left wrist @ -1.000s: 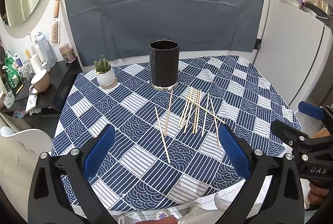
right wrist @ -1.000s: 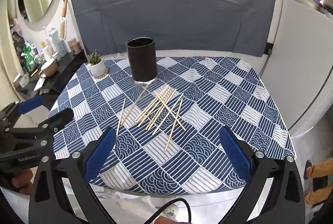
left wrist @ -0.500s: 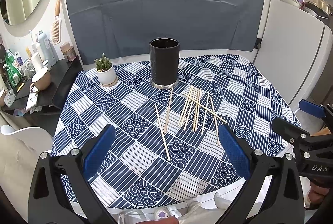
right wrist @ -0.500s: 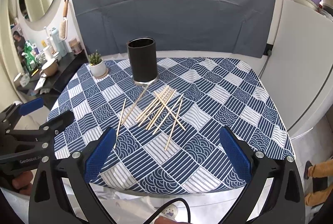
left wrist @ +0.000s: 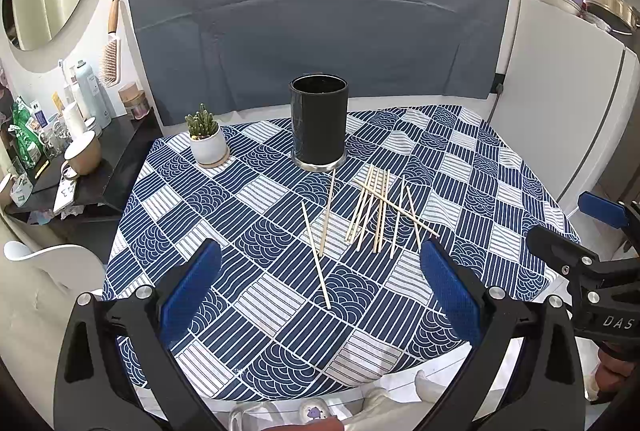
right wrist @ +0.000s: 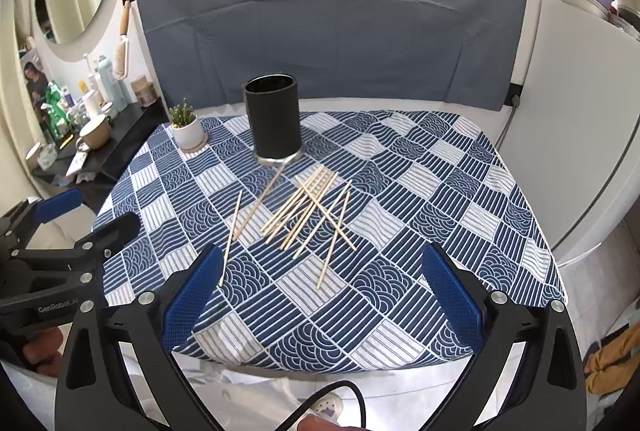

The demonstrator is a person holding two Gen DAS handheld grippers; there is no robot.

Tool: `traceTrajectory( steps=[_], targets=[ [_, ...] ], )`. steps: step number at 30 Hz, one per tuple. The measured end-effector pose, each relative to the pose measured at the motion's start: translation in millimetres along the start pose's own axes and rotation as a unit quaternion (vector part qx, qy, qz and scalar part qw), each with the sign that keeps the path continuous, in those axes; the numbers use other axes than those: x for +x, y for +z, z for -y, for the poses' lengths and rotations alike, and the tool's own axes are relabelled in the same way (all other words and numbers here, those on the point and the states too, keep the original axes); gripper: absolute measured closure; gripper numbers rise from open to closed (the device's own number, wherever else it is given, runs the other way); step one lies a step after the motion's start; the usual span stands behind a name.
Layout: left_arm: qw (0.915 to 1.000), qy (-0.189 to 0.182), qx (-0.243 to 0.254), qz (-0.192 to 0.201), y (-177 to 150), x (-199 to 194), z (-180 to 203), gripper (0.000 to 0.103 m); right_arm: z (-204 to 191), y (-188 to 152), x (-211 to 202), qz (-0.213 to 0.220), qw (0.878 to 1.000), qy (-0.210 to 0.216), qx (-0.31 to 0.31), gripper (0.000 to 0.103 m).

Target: Organize utensils

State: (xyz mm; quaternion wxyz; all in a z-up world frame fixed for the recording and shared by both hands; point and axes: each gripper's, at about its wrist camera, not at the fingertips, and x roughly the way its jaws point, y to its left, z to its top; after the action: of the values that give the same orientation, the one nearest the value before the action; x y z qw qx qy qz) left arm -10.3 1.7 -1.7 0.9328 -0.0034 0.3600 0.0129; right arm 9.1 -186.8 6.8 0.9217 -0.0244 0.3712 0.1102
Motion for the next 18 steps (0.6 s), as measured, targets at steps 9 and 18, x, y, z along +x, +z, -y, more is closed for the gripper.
traceTrajectory(
  steps=[9, 18],
  targets=[
    [1.0000, 0.000, -0.003, -0.002, -2.2, -0.6, -1.3, 0.006, -2.2, -4.5, 0.9, -0.002, 1.000, 0.001, -0.002, 0.008],
    [0.9999, 0.001, -0.006, -0.008, -3.4, 1.3, -1.6, 0.006, -2.3, -5.6, 0.9, -0.003, 1.000, 0.002, -0.005, 0.008]
  ],
)
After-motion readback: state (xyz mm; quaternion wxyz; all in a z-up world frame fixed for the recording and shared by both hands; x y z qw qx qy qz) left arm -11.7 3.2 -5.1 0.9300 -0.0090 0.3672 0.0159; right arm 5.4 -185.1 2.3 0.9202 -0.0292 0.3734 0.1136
